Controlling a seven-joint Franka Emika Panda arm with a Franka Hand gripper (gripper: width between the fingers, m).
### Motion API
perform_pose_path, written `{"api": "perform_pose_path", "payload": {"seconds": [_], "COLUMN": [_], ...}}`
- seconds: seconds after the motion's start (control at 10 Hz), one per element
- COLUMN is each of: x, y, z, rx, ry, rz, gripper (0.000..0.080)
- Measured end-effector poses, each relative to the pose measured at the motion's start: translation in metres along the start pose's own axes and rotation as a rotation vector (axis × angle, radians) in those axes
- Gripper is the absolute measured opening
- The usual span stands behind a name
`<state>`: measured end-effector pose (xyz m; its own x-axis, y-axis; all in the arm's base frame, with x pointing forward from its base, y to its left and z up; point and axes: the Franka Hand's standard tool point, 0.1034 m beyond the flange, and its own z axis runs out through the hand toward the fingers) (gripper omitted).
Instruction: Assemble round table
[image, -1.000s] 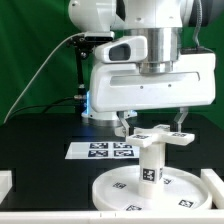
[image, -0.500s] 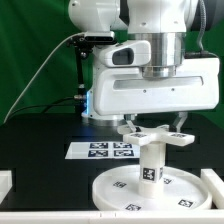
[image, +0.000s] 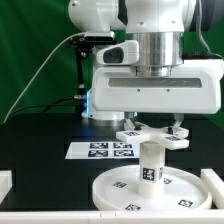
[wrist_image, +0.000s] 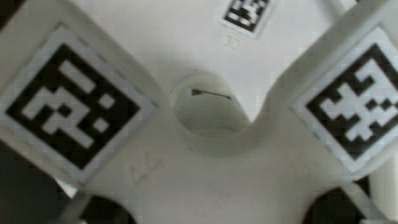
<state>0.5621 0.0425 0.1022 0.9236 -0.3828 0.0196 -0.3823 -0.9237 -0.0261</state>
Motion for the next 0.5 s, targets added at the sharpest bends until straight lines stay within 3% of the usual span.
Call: {"api": "perform_pose_path", "payload": {"seconds": [0.2,0.3,0.5], "x": [-0.0005,0.0008,0.0017], "y": [-0.0011,-0.0015,0.0014], "z": [0.0004,-0.0005,0.0019], "rx": [0.009,0.023,0.063], "ry": [0.025,0.025,0.017], "rz": [0.388,0.567,0.685], "gripper": [0.0442,0.0443,0.0443]}}
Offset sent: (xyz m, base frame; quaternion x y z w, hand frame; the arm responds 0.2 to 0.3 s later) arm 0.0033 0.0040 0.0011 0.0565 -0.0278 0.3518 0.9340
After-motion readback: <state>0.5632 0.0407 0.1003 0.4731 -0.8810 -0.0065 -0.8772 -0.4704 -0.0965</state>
